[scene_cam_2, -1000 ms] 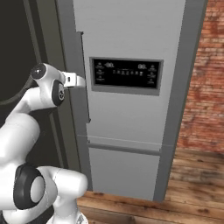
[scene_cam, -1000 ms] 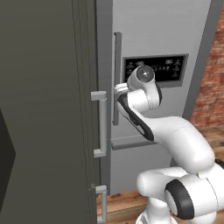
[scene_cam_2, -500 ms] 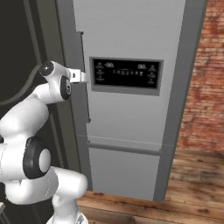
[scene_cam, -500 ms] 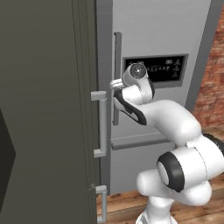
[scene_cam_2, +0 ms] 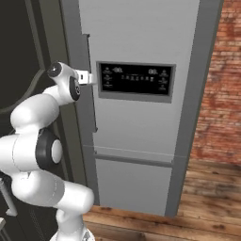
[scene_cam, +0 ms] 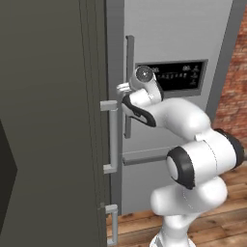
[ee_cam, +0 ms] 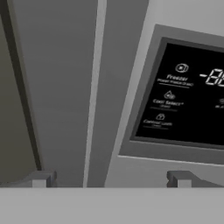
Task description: Retrieve the sausage and cheese from the fridge and place them on the cutting board on the counter.
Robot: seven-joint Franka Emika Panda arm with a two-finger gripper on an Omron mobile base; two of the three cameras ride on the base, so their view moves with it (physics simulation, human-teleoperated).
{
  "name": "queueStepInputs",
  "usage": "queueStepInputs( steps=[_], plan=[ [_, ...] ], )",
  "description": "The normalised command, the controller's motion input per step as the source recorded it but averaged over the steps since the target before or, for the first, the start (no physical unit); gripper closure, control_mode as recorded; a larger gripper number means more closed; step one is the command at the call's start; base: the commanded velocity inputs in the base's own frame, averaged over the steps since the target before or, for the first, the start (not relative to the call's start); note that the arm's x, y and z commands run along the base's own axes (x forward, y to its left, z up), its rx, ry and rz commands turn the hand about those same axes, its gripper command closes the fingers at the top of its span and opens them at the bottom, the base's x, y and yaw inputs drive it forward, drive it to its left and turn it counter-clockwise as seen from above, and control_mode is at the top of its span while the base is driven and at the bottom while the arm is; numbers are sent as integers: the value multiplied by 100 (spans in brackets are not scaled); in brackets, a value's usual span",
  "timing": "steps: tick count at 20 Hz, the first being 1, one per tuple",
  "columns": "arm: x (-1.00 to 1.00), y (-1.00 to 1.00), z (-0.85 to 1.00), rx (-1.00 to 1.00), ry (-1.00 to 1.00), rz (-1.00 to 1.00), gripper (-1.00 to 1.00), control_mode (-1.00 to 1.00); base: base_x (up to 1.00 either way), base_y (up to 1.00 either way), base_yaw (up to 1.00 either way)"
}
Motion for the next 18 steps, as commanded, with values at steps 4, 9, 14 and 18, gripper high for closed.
queueStepInputs(
  steps=[4,9,14,18],
  plan=[
    [38,0,-1,0,0,-4,-100,-100,0,0,0],
    [53,0,-14,0,0,-3,-100,-100,0,0,0],
    [56,0,-24,0,0,0,-100,-100,0,0,0],
    [55,0,-22,0,0,-1,-100,-100,0,0,0]
  ],
)
